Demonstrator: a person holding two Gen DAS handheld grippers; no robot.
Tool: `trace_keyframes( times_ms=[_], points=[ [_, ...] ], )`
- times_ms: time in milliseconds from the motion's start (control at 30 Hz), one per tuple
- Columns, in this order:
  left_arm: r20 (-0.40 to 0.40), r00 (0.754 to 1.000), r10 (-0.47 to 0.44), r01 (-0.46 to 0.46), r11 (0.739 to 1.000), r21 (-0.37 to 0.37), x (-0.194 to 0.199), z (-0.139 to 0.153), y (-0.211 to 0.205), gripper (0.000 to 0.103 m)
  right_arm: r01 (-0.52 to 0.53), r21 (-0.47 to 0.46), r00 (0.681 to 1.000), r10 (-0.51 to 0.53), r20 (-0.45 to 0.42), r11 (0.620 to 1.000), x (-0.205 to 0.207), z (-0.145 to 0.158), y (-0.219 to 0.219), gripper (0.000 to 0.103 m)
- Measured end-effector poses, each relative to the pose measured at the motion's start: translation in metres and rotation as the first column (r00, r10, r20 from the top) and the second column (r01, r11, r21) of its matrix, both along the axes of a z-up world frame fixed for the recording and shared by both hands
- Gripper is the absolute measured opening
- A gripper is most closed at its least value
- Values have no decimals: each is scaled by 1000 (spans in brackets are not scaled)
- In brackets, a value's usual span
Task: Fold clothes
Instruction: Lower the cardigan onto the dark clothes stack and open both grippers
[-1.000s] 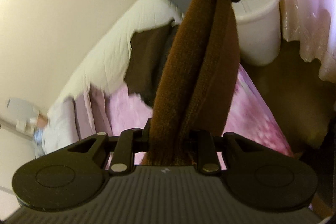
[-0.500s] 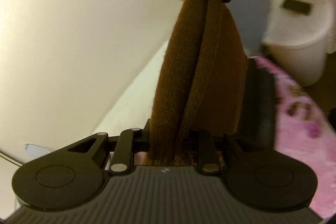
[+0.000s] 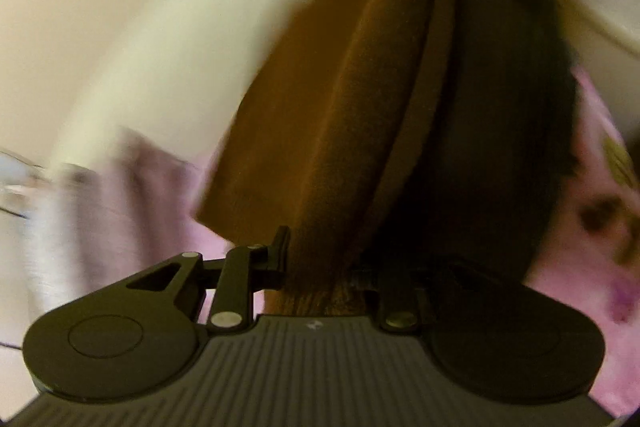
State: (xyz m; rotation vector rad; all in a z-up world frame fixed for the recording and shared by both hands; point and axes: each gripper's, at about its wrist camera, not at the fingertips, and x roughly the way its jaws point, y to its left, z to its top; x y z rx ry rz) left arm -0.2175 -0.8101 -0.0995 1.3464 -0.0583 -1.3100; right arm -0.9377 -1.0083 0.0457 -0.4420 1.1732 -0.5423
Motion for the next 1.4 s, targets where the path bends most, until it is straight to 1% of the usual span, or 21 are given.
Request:
trace_keyframes(
  times_ms=[67, 100, 133, 267, 300, 333, 400, 467, 533, 600, 667, 767, 800, 900, 967, 1067, 1167, 1233, 1267, 1333, 1400],
  points=[
    [-8, 1000, 22, -22, 999, 31, -2, -20, 2, 30, -6, -69, 1000, 6, 9, 998, -4, -2, 12, 37],
    [-11, 999, 33, -32, 998, 46, -3, -31, 2, 32, 7, -77, 1000, -6, 19, 997, -6, 1, 15, 40],
    [-14, 999, 44, -43, 997, 62, -4, -41, 3, 35, 21, -78, 999, -19, 26, 997, -9, 3, 17, 41],
    [-26, 996, 88, -84, 989, 124, -9, -82, 6, 35, 54, -72, 998, -51, 41, 996, -20, 13, 23, 42],
    [-28, 996, 90, -85, 987, 134, -6, -86, 13, 31, 57, -66, 998, -54, 43, 996, -21, 14, 24, 41],
    [-25, 996, 83, -78, 986, 145, -3, -87, 16, 28, 60, -65, 997, -57, 43, 996, -21, 14, 27, 39],
    [-22, 997, 70, -65, 984, 163, 2, -87, 22, 25, 65, -62, 997, -63, 42, 996, -22, 13, 32, 32],
    [-32, 998, 61, -56, 987, 154, -1, -84, 25, 24, 71, -58, 997, -69, 42, 996, -23, 13, 37, 31],
    [-43, 997, 62, -55, 987, 148, -2, -83, 35, 24, 92, -54, 995, -89, 51, 994, -25, 9, 40, 30],
    [-35, 997, 73, -67, 986, 152, -2, -86, 47, 24, 100, -39, 994, -98, 42, 994, -17, -5, 36, 30],
    [-38, 995, 87, -81, 986, 146, -1, -81, 51, 24, 104, -37, 994, -103, 29, 994, -13, -14, 38, 29],
    [-55, 992, 115, -107, 986, 132, 2, -72, 58, 24, 142, -39, 988, -139, 72, 989, -12, -1, 40, 29],
    [-57, 991, 120, -111, 984, 139, 4, -74, 58, 25, 146, -39, 987, -143, 72, 989, -11, -1, 41, 29],
    [-35, 994, 108, -101, 981, 167, 5, -85, 60, 26, 130, -38, 991, -129, 28, 991, -6, -16, 45, 29],
    [-24, 994, 105, -99, 981, 166, 8, -89, 62, 26, 128, -44, 992, -128, 15, 991, -4, -22, 46, 29],
    [-55, 988, 145, -135, 979, 151, 11, -85, 69, 28, 141, -45, 990, -140, 22, 989, -4, -22, 47, 31],
    [-104, 968, 227, -211, 967, 141, 16, -78, 82, 29, 147, -54, 989, -146, 18, 988, -4, -23, 50, 33],
    [-155, 943, 296, -276, 952, 135, 21, -70, 94, 29, 147, -66, 989, -147, 6, 987, -3, -25, 54, 34],
    [-184, 927, 327, -306, 943, 134, 23, -66, 100, 30, 148, -71, 989, -149, -1, 986, -4, -25, 56, 36],
    [-240, 888, 391, -369, 920, 132, 25, -59, 113, 42, 173, -54, 985, -173, 7, 983, -7, -24, 59, 40],
    [-293, 842, 454, -434, 891, 132, 26, -54, 126, 42, 216, -17, 976, -215, 28, 976, -11, -21, 62, 45]
  ],
)
